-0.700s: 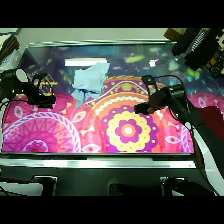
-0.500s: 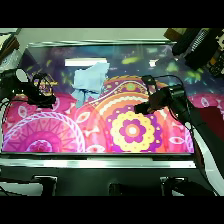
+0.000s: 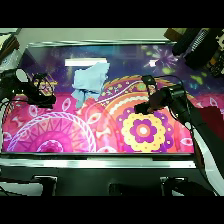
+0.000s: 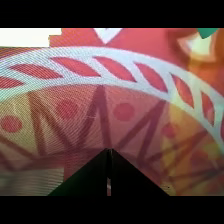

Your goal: Fold the clothes and pants, and hang the long-sleeved shirts on hangers.

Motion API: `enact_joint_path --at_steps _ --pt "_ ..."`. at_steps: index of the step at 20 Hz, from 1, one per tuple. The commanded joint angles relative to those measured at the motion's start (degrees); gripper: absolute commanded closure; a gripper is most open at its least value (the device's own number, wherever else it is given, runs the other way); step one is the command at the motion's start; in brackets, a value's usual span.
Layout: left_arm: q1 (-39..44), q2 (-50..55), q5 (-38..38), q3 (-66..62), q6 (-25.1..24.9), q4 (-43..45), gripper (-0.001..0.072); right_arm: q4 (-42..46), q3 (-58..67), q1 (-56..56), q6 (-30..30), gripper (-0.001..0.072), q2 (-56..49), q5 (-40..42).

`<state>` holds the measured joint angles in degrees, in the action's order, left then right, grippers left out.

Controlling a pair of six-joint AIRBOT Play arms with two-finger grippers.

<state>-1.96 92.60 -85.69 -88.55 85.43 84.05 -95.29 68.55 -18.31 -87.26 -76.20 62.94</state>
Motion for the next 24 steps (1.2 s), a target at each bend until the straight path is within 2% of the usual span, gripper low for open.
enact_joint_path --at_steps 1,9,10,11,12,13,14,15,16,18,22,24 --pt "0.02 0.02 0.0 0.02 0.0 0.02 0.0688 0.0 0.04 -0.04 0.0 0.0667 -0.02 -0.02" --pt "0.33 0.04 0.22 0.02 0.04 -0.09 0.0687 -0.04 0.04 -0.04 0.04 0.0667 -0.02 -3.06" --pt "0.59 0.04 0.46 0.02 0.04 -0.2 0.0645 -0.07 0.04 -0.07 0.04 0.0667 -0.02 -3.67" --pt "0.68 0.09 2.56 0.0 0.5 -0.44 0.0391 -0.07 0.04 -0.07 0.04 0.0667 -0.02 -3.76" --pt "0.85 0.07 6.99 -0.24 5.33 -1.66 -0.0013 -0.11 0.04 -0.07 0.04 0.0667 -0.02 -3.74" --pt "1.16 0.11 12.9 -1.01 6.64 -4.42 -0.0013 -0.17 0.04 -0.07 0.07 0.0664 -0.02 -3.63" --pt "2.05 0.15 21.09 -1.9 5.6 -8.0 -0.0013 -0.22 0.04 -0.07 0.09 0.0634 -0.02 -3.58" --pt "3.39 0.63 28.68 -2.95 5.57 -9.53 -0.0013 -0.26 0.04 -0.07 0.72 0.0563 -0.02 -2.95" --pt "5.2 2.03 35.54 -4.46 6.32 -9.38 -0.0013 -0.26 0.04 -0.07 2.1 0.0528 -0.04 -2.38" --pt "8.24 7.65 43.47 -8.44 6.32 -8.81 -0.0013 -0.26 0.02 -0.07 4.33 0.0514 -0.04 -1.33" --pt "11.43 23.69 43.45 -18.56 6.75 -8.83 -0.0013 -0.24 0.0 -0.07 5.6 0.0514 -0.04 -1.81" --pt "12.2 28.59 40.52 -22.95 6.73 -8.83 -0.0008 -0.26 0.0 -0.07 6.19 0.0514 -0.04 -1.97"
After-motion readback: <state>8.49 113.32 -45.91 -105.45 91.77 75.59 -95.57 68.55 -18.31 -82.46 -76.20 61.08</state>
